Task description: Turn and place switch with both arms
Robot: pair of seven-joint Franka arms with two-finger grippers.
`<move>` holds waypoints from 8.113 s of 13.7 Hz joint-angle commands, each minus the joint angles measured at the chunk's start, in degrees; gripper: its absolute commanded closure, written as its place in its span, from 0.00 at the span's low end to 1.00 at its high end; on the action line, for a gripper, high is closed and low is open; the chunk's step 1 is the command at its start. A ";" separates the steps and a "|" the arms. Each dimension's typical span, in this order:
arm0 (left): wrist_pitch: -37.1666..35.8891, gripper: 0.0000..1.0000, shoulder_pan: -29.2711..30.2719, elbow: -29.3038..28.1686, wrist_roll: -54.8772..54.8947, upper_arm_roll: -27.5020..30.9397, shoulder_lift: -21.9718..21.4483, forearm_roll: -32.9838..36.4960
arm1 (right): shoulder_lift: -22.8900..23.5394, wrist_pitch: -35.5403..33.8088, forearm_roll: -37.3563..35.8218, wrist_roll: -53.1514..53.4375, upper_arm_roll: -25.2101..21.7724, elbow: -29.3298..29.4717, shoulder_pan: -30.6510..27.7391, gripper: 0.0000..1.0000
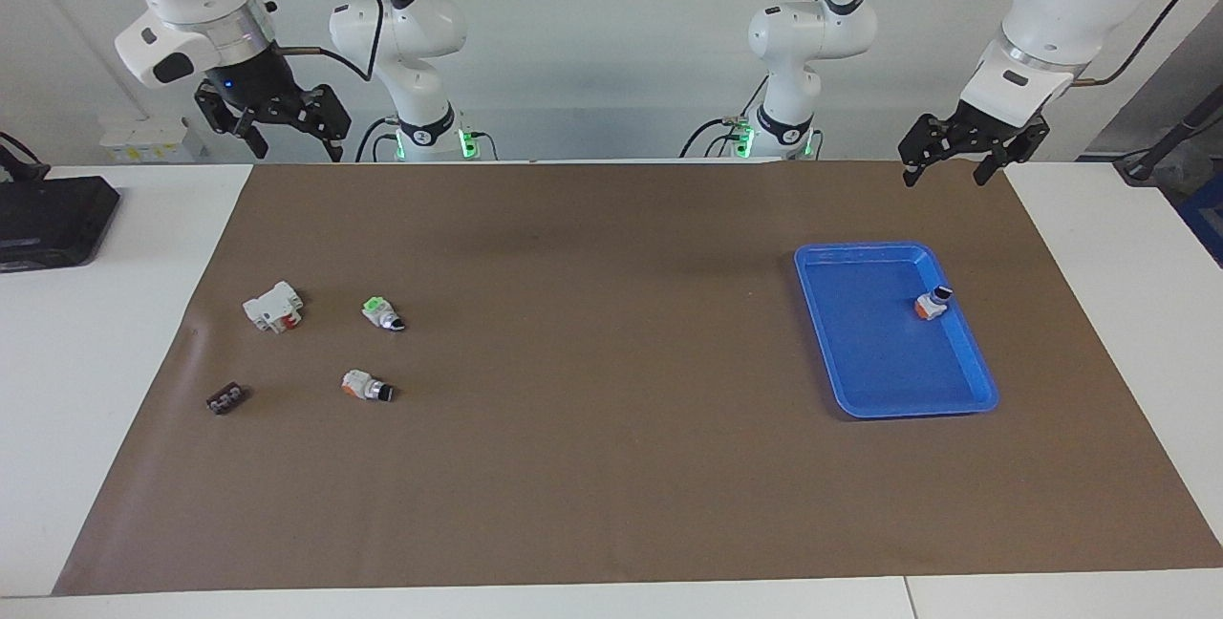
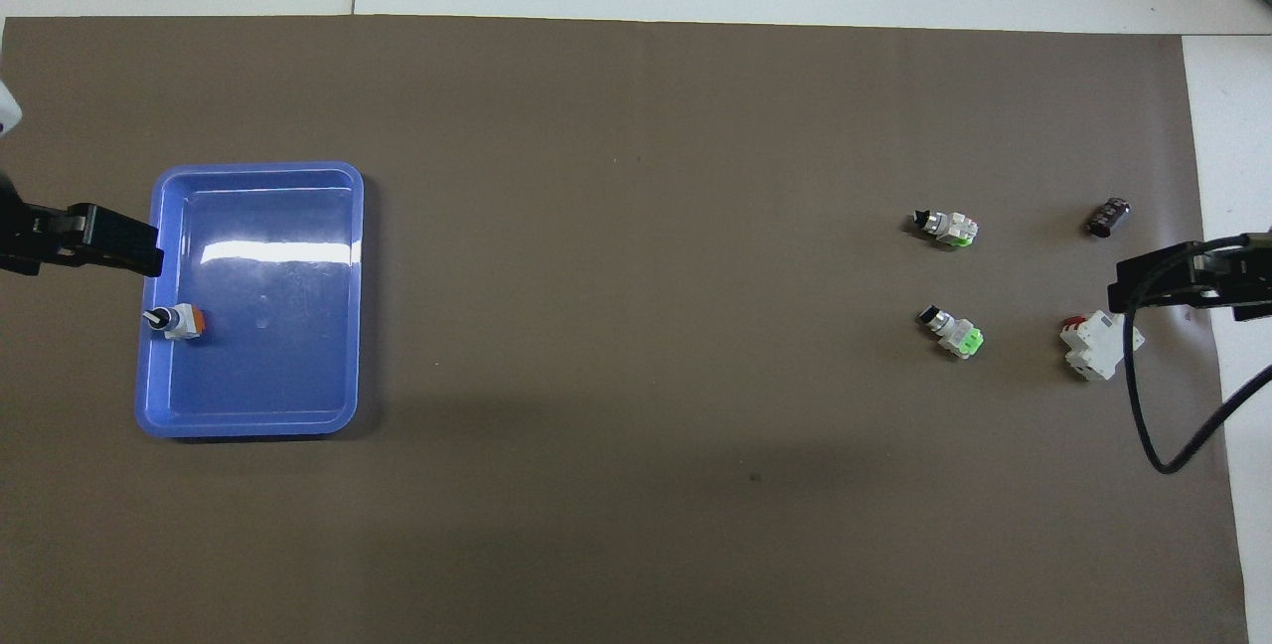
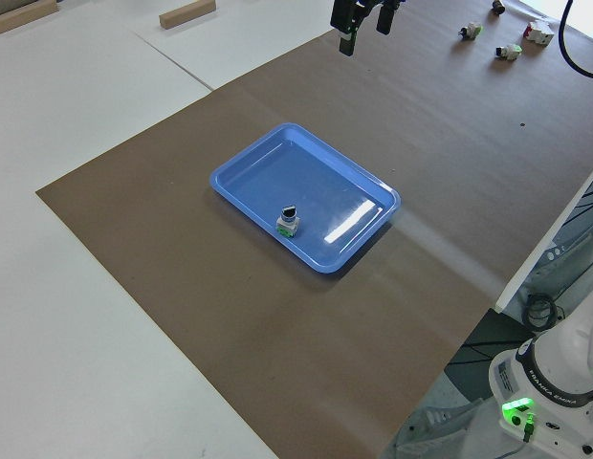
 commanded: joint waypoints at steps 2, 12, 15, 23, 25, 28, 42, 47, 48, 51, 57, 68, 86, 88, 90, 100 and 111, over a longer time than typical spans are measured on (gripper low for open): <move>0.79 0.00 0.48 -1.94 -0.36 -0.06 -1.68 -0.20 | -1.07 0.39 0.09 0.42 0.21 -0.53 -0.35 0.00; 0.79 0.00 0.48 -1.94 -0.36 -0.06 -1.68 -0.20 | -2.03 7.24 0.35 -0.29 0.03 -2.98 -0.26 0.00; 0.79 0.00 0.48 -1.94 -0.45 -0.06 -1.68 -0.20 | -2.30 7.77 0.53 0.85 -0.14 -4.05 -3.15 0.00; 0.70 0.00 0.48 -1.94 -0.45 -0.06 -1.68 -0.20 | -3.18 16.27 1.14 4.70 -0.14 -10.97 -6.58 0.00; 0.70 0.00 0.48 -1.94 -0.45 -0.06 -1.68 -0.20 | -3.18 20.67 1.06 11.72 -0.14 -13.80 -7.21 0.00; 0.70 0.00 0.48 -1.94 -0.45 -0.06 -1.68 -0.20 | -4.41 21.56 1.05 15.18 -0.14 -17.83 -7.21 0.00; 0.70 0.00 0.48 -1.94 -0.36 -0.06 -1.68 -0.28 | -5.38 38.23 1.14 -60.80 -0.14 -34.09 -5.20 0.00; 0.70 0.00 0.48 -1.94 -0.45 -0.06 -1.68 -0.20 | -3.36 51.68 1.23 -70.51 -0.14 -43.40 -3.34 0.00; 0.70 0.00 0.48 -1.94 -0.36 -0.06 -1.68 -0.28 | -3.36 53.80 1.93 -70.33 -0.14 -45.25 -3.34 0.00; 0.70 0.00 0.48 -1.94 -0.36 -0.06 -1.68 -0.20 | -0.90 59.41 3.08 -70.33 -0.05 -48.77 -3.26 0.00; 0.70 0.00 0.48 -1.94 -0.45 -0.06 -1.68 -0.28 | 3.59 67.36 3.16 -70.07 -0.14 -51.95 -1.58 0.00; 0.79 0.00 0.48 -1.94 -0.36 -0.06 -1.68 -0.20 | 5.96 72.28 3.16 -69.10 -0.14 -53.88 -1.94 0.02; 0.70 0.00 0.48 -1.94 -0.36 -0.06 -1.68 -0.20 | 5.87 65.70 2.37 -90.80 0.47 -47.66 -1.76 1.00; 0.70 0.00 0.48 -1.94 -0.36 -0.06 -1.68 -0.20 | 5.26 59.92 3.60 -87.67 1.78 -44.67 -0.37 1.00; 0.70 0.00 0.48 -1.94 -0.36 -0.06 -1.68 -0.20 | 4.64 54.73 5.78 -87.12 2.84 -40.37 0.26 1.00; -0.18 0.00 -0.48 -1.94 -0.62 -0.23 -1.94 -0.29 | 5.35 51.80 26.28 -73.87 5.04 -21.98 19.14 1.00; 18.35 0.02 -2.23 -13.53 -0.01 -0.94 -5.72 -27.59 | 3.15 61.73 27.25 -66.12 5.92 -20.84 25.84 1.00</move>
